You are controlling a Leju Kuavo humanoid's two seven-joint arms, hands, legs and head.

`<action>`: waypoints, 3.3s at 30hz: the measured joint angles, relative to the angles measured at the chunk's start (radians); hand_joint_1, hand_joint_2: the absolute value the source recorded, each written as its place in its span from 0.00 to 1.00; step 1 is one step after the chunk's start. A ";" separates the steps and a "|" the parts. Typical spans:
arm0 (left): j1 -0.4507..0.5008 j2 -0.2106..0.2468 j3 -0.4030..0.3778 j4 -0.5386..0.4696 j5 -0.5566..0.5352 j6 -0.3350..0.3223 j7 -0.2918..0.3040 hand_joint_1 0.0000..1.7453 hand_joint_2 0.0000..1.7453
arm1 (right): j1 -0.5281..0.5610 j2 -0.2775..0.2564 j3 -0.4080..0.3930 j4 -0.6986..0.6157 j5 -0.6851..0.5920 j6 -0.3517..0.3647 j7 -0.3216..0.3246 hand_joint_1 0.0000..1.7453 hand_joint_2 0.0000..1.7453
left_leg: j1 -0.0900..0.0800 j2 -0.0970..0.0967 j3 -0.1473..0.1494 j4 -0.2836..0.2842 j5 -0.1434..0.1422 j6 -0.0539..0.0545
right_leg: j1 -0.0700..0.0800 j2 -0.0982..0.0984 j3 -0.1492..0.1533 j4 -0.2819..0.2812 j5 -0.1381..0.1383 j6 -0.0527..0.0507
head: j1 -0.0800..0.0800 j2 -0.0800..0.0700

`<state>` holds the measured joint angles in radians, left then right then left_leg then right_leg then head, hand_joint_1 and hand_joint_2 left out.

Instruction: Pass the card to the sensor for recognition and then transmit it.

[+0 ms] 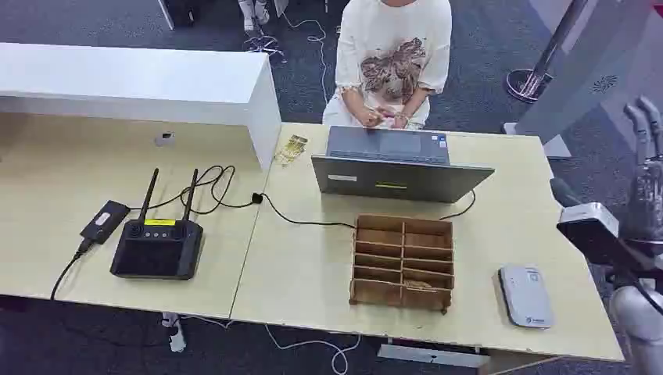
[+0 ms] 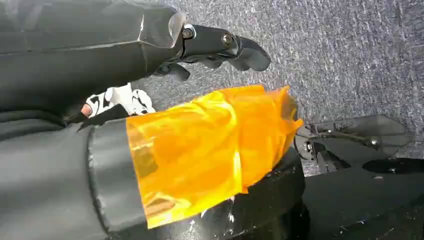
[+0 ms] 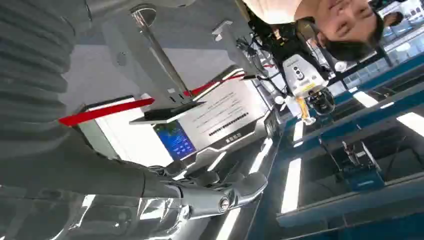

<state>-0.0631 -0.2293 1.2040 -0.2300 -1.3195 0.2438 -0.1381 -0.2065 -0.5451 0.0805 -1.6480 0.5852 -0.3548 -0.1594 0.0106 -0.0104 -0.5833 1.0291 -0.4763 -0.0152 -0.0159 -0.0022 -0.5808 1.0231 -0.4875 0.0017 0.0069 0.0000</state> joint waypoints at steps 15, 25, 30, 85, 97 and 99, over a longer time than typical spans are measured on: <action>-0.001 0.000 -0.010 0.000 -0.003 0.000 -0.009 0.00 0.00 | -0.019 -0.001 -0.004 0.000 0.047 0.038 0.008 0.00 1.00 | 0.000 0.000 -0.001 0.000 0.000 0.000 | 0.000 0.000 0.000 0.000 0.000 0.000 | 0.000 0.000; -0.003 0.000 -0.008 0.000 0.029 0.008 -0.004 0.00 0.00 | -0.081 0.042 0.035 0.041 -0.377 0.311 -0.043 0.00 1.00 | 0.000 0.000 -0.001 0.000 0.000 0.000 | 0.000 0.000 0.000 0.000 0.000 0.000 | 0.000 0.000; -0.003 0.002 -0.006 0.000 0.042 0.018 -0.011 0.00 0.00 | -0.131 0.063 0.071 0.088 -0.625 0.436 -0.048 0.00 1.00 | 0.000 -0.001 -0.001 0.000 0.001 0.000 | 0.000 -0.002 0.000 0.000 0.000 0.000 | 0.000 0.000; -0.007 0.016 0.008 0.000 0.000 -0.016 0.021 0.00 0.00 | -0.561 0.279 0.420 0.488 0.050 0.093 0.215 0.00 1.00 | 0.000 -0.001 -0.001 0.000 0.002 -0.001 | 0.000 -0.002 0.000 0.001 0.001 0.000 | 0.000 0.000; -0.008 0.016 0.008 0.000 -0.003 -0.016 0.021 0.00 0.00 | -0.572 0.300 0.420 0.526 0.068 0.091 0.217 0.94 1.00 | 0.000 -0.001 -0.001 0.000 0.002 -0.001 | 0.000 -0.002 0.000 0.001 0.001 0.000 | 0.000 0.000; -0.008 0.016 0.008 0.000 -0.004 -0.016 0.021 0.00 0.00 | -0.572 0.300 0.418 0.530 0.068 0.090 0.216 1.00 1.00 | 0.000 -0.001 -0.001 0.000 0.002 -0.001 | 0.000 -0.002 0.000 0.001 0.001 0.000 | 0.000 0.000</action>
<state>-0.0710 -0.2132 1.2116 -0.2300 -1.3237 0.2274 -0.1175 -0.7782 -0.2449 0.4990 -1.1177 0.6527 -0.2644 0.0565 0.0107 -0.0114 -0.5843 1.0290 -0.4744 -0.0160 -0.0158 -0.0039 -0.5809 1.0239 -0.4870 0.0015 0.0069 0.0000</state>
